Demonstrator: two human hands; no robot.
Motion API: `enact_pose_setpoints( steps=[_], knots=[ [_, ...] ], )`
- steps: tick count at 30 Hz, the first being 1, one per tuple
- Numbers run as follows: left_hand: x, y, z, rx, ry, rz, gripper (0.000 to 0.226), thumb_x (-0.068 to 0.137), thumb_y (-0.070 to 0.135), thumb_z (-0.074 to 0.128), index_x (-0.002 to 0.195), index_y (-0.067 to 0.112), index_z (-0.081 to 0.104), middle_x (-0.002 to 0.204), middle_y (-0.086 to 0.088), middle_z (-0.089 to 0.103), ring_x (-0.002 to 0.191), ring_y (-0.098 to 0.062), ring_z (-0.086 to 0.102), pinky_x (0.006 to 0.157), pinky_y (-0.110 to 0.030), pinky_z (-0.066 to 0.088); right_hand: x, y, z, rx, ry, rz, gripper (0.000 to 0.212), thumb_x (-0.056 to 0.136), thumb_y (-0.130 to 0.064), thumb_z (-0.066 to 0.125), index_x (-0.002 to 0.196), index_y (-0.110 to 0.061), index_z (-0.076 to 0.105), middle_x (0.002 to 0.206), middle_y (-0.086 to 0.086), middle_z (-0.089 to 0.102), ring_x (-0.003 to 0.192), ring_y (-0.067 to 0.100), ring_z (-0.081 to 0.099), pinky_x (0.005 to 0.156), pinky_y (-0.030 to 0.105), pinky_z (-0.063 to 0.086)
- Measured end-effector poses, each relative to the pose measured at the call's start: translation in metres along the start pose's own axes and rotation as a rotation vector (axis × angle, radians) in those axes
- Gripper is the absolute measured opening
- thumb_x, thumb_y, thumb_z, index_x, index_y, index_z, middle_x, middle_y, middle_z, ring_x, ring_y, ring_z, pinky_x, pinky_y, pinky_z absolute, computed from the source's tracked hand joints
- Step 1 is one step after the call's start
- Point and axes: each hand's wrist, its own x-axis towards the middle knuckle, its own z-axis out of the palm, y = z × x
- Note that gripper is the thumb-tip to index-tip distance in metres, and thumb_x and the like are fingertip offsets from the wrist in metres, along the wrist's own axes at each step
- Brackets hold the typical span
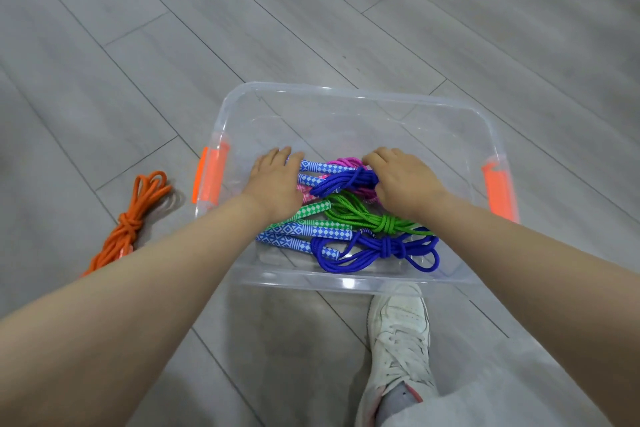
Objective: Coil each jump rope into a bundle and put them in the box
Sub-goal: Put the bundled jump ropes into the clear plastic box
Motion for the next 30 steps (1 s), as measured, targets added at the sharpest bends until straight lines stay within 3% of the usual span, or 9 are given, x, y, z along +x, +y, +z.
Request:
enact_pose_setpoints(
  steps=[4,6,13,22,26,30],
  knots=[
    [-0.018,-0.004,-0.025,-0.111,0.195,0.160,0.067,0.079,0.004,0.049,0.144,0.010,0.037,0.152,-0.012,0.034,0.143,-0.031,0.022,0.119,-0.037,0.010,0.012,-0.027,-0.030,0.135,0.082,-0.074,0.043,0.085,-0.007,0.048,0.126,-0.017,0.052,0.124,0.004,0.055,0.113,0.027,0.051,0.085,0.040,0.047],
    [-0.029,-0.006,-0.039,-0.157,0.280,0.200,0.067,0.075,0.008,0.043,0.142,0.010,0.041,0.150,-0.011,0.038,0.141,-0.030,0.026,0.119,-0.039,0.014,0.021,-0.044,-0.043,0.196,0.163,-0.121,0.044,0.080,-0.003,0.048,0.122,-0.015,0.055,0.119,0.005,0.058,0.111,0.029,0.052,0.085,0.042,0.048],
    [-0.065,-0.041,-0.073,-0.212,0.559,0.203,0.064,0.071,0.007,0.044,0.135,0.010,0.049,0.141,-0.010,0.048,0.134,-0.030,0.038,0.114,-0.044,0.025,0.056,-0.119,-0.076,0.292,0.356,-0.260,0.049,0.067,-0.004,0.040,0.111,-0.007,0.061,0.104,0.010,0.063,0.099,0.034,0.057,0.088,0.046,0.047],
    [-0.135,-0.172,-0.051,-0.234,0.479,-0.246,0.058,0.080,0.020,0.050,0.137,0.011,0.045,0.141,-0.008,0.044,0.130,-0.031,0.038,0.109,-0.040,0.025,0.093,-0.253,-0.074,0.207,0.260,-0.412,0.054,0.066,-0.010,0.043,0.117,-0.009,0.060,0.107,0.012,0.060,0.099,0.036,0.054,0.086,0.043,0.041],
    [-0.162,-0.227,-0.027,-0.307,0.405,-0.515,0.067,0.076,0.033,0.049,0.138,0.009,0.042,0.141,-0.013,0.045,0.131,-0.033,0.037,0.110,-0.042,0.028,0.101,-0.301,-0.057,0.137,0.135,-0.473,0.050,0.076,-0.012,0.047,0.125,-0.011,0.054,0.120,0.010,0.056,0.111,0.033,0.049,0.091,0.041,0.036],
    [-0.187,-0.256,0.011,-0.454,0.273,-0.777,0.075,0.080,0.039,0.065,0.142,0.007,0.036,0.145,-0.017,0.040,0.135,-0.035,0.035,0.112,-0.041,0.027,0.107,-0.338,-0.024,0.027,-0.026,-0.461,0.054,0.084,-0.015,0.052,0.137,-0.016,0.042,0.135,0.006,0.048,0.125,0.029,0.042,0.098,0.040,0.035]
  ],
)
